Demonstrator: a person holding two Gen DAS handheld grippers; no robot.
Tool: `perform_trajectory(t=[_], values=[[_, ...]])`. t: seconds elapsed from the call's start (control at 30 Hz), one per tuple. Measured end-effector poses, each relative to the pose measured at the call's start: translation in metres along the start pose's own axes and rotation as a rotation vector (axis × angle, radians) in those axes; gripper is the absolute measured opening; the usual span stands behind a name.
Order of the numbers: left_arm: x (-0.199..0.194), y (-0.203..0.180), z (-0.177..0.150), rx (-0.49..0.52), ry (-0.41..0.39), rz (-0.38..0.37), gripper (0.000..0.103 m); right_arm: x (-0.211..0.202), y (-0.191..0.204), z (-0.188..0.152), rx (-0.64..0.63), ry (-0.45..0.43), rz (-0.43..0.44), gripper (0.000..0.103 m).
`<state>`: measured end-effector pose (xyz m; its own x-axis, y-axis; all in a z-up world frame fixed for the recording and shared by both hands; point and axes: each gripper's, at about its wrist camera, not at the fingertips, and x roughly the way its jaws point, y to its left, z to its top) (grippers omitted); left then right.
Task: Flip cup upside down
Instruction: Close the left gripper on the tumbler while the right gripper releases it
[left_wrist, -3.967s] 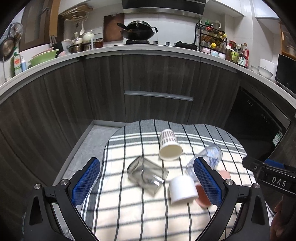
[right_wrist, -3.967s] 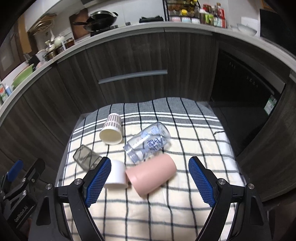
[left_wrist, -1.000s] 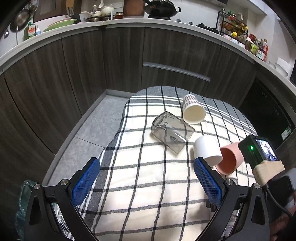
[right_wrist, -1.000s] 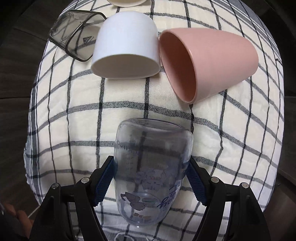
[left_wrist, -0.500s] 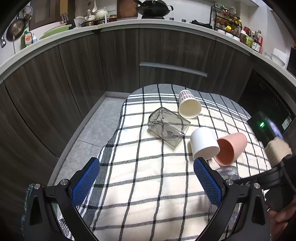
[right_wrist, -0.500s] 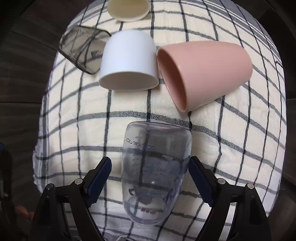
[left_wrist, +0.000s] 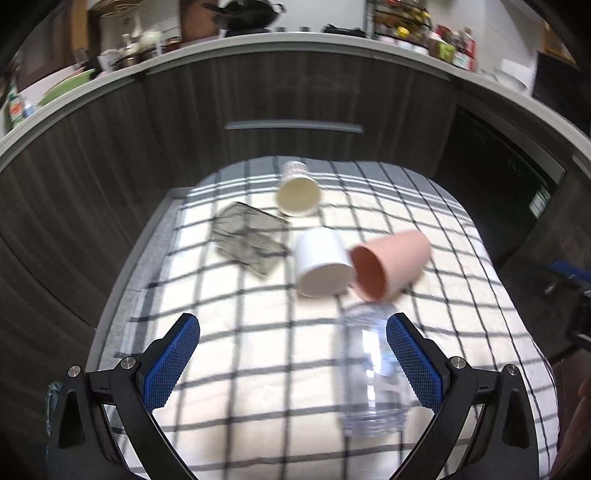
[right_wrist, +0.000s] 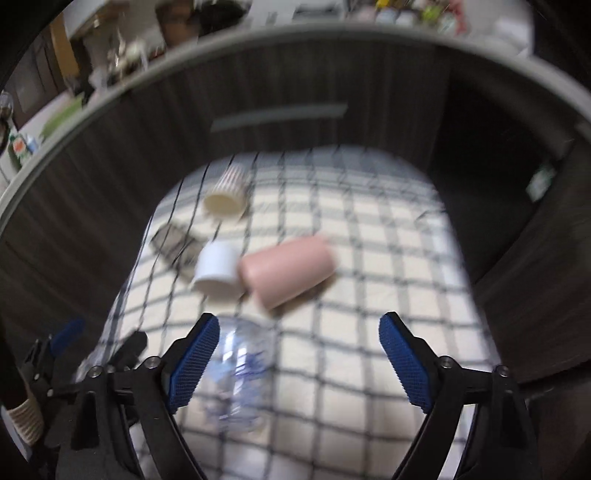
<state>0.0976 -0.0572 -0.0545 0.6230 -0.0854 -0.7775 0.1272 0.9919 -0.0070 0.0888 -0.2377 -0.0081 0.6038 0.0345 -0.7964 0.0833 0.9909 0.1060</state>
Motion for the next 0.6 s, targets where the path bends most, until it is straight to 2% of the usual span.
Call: perform_trajectory(t=[0.1, 0.2, 0.37, 0.6], values=[[0.007, -0.020, -0.004, 0.025, 0.022, -0.007, 0.103, -0.018, -0.016, -0.015, -0.006, -0.144, -0.067, 0.092], [0.020, -0.036, -0.007, 0.048, 0.063, -0.013, 0.103, -0.024, -0.022, -0.027, -0.025, -0.216, -0.103, 0.092], [0.042, -0.049, -0.009, 0.065, 0.127, -0.006, 0.103, -0.021, -0.024, -0.040, -0.050, -0.272, -0.112, 0.092], [0.078, -0.067, -0.007, 0.124, 0.272, 0.018, 0.102, -0.015, -0.020, -0.048, -0.113, -0.342, -0.109, 0.092]])
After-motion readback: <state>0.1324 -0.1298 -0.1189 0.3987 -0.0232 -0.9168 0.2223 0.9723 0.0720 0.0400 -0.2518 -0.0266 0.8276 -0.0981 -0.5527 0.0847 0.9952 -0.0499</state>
